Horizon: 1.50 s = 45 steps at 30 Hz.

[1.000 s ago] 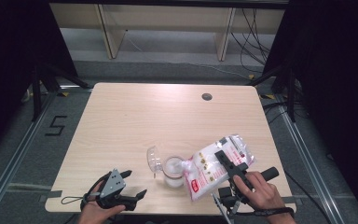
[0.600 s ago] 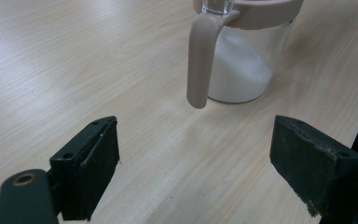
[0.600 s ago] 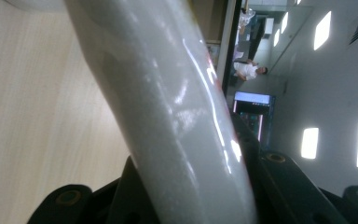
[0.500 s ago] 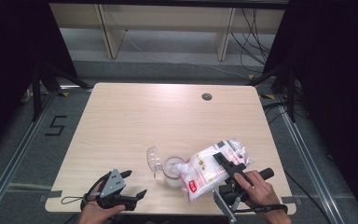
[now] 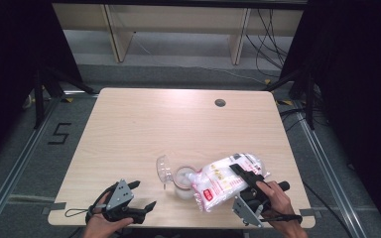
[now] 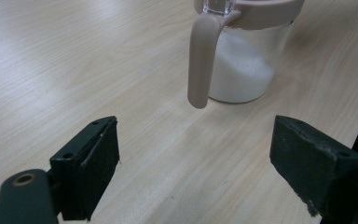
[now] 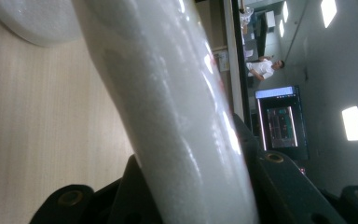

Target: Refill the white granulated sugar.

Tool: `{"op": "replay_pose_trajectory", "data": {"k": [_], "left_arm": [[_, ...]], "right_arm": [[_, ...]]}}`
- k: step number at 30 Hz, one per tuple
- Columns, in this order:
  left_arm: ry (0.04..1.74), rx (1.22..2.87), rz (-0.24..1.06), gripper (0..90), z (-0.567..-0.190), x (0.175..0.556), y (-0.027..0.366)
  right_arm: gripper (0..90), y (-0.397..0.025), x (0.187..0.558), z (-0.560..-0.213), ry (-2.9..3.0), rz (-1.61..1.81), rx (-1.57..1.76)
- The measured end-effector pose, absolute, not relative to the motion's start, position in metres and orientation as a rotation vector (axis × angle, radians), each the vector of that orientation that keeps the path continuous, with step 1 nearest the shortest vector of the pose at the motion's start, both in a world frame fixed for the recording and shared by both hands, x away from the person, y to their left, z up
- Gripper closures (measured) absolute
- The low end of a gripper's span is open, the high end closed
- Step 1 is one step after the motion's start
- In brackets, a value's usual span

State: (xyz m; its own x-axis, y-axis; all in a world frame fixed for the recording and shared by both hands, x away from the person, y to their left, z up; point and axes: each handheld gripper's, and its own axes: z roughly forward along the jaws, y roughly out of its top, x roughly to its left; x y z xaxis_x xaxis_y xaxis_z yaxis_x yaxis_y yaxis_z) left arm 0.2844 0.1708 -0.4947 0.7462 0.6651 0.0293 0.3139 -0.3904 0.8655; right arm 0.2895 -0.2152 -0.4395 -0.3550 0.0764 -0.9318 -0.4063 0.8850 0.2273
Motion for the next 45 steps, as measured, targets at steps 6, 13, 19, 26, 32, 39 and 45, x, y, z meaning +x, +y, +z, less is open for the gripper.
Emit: {"op": "replay_pose_trajectory", "data": {"k": [6,13,19,26,32,39,45], "left_arm": [[0.753,1.989,0.463,15.5,-0.495,0.284,0.171],[0.744,1.995,0.470,15.4,-0.495,0.284,0.171],[0.749,1.991,0.461,15.5,-0.495,0.284,0.170],[0.773,1.983,0.448,15.4,-0.496,0.283,0.169],[0.771,1.985,0.449,15.5,-0.496,0.283,0.169],[0.762,1.995,0.459,15.5,-0.495,0.283,0.170],[0.759,1.991,0.457,15.5,-0.496,0.284,0.170]], "right_arm": [[72.4,-0.211,0.290,-0.439,1.864,0.527,-0.290],[72.6,-0.209,0.287,-0.438,1.858,0.553,-0.287],[72.6,-0.213,0.285,-0.434,1.848,0.478,-0.253],[72.6,-0.210,0.279,-0.426,1.791,0.319,-0.348],[72.7,-0.199,0.275,-0.420,1.723,0.166,-0.476],[72.7,-0.198,0.274,-0.418,1.719,0.149,-0.460],[72.7,-0.200,0.276,-0.414,1.718,0.217,-0.466]]}}
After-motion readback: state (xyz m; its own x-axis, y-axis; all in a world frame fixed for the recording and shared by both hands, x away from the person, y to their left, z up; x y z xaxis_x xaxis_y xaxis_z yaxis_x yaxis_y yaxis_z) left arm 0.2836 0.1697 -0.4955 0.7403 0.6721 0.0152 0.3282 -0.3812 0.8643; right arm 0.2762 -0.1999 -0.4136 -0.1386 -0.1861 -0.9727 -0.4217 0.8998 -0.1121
